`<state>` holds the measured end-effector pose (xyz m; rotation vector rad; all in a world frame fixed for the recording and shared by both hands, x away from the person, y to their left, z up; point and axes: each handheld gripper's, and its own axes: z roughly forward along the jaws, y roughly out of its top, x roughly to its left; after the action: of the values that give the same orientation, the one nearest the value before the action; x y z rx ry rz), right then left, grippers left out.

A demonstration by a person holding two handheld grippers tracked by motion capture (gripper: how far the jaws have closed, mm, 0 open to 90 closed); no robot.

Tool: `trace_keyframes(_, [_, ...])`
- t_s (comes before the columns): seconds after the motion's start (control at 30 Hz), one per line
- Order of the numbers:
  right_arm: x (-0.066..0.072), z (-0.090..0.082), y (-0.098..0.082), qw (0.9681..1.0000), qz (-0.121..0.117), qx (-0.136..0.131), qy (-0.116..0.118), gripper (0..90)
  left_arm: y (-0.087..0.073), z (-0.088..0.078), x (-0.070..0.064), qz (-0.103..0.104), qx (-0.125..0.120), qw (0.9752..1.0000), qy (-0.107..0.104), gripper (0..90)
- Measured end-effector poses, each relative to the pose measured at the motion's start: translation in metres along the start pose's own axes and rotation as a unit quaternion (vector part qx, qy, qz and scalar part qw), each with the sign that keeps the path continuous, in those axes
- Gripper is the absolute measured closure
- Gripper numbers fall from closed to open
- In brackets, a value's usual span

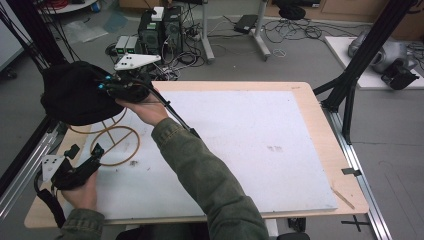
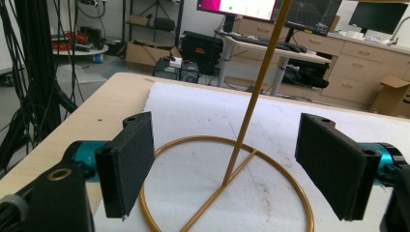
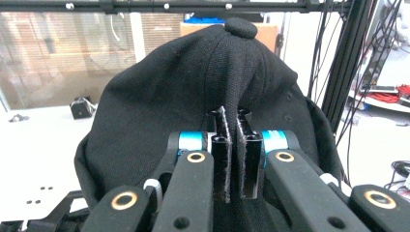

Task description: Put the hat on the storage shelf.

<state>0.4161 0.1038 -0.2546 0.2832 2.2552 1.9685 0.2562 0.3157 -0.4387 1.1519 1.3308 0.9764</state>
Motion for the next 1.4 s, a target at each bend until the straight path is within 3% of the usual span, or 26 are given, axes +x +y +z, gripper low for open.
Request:
trace_keyframes(0.53, [0.007, 0.006, -0.003, 0.9997, -0.011, 0.021, 0.006, 86.0, 0.0, 0.0, 0.001, -0.002, 0.001, 1.0, -0.001, 22.2])
trace_keyframes(0.83, [0.009, 0.008, -0.005, 0.9994, -0.002, 0.033, 0.008, 73.5, -0.001, 0.0, 0.002, -0.009, 0.001, 1.0, -0.003, 22.3])
trace_keyframes(1.4, [0.007, 0.004, -0.013, 0.9993, 0.018, 0.033, 0.008, 55.5, -0.001, 0.0, 0.0, -0.002, 0.001, 1.0, -0.003, 22.3])
